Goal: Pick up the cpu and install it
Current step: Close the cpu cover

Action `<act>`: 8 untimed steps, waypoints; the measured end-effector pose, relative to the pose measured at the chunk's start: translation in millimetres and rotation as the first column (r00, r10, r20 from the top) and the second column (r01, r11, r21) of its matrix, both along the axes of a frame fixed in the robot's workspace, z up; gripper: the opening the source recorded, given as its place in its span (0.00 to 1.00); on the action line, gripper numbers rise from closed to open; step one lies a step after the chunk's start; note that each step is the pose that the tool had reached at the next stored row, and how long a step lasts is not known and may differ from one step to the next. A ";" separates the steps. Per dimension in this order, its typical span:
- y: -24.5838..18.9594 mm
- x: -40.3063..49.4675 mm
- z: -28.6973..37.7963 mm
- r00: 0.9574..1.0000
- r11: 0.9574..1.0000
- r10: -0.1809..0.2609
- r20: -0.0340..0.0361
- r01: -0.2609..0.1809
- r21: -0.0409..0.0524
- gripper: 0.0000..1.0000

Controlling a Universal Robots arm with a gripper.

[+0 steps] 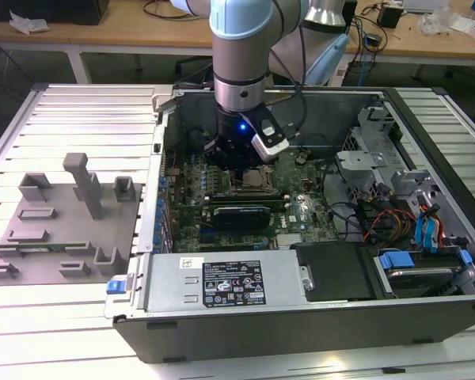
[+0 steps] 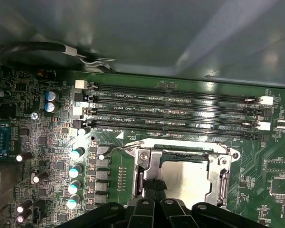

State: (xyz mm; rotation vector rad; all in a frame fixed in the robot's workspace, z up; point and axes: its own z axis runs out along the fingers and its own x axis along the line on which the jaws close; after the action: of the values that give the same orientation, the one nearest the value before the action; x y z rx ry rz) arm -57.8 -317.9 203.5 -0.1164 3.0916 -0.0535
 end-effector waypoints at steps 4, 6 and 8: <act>1.7 -2.1 0.0 1.000 1.000 0.000 0.000 0.000 0.000 0.11; 3.0 -2.5 0.0 1.000 1.000 0.000 0.000 0.000 0.000 0.11; 4.2 -2.9 -0.1 1.000 1.000 0.000 0.000 0.000 0.000 0.11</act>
State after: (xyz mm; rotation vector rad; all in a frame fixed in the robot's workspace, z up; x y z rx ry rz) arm -60.8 -313.6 203.4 -0.1167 3.0914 -0.0534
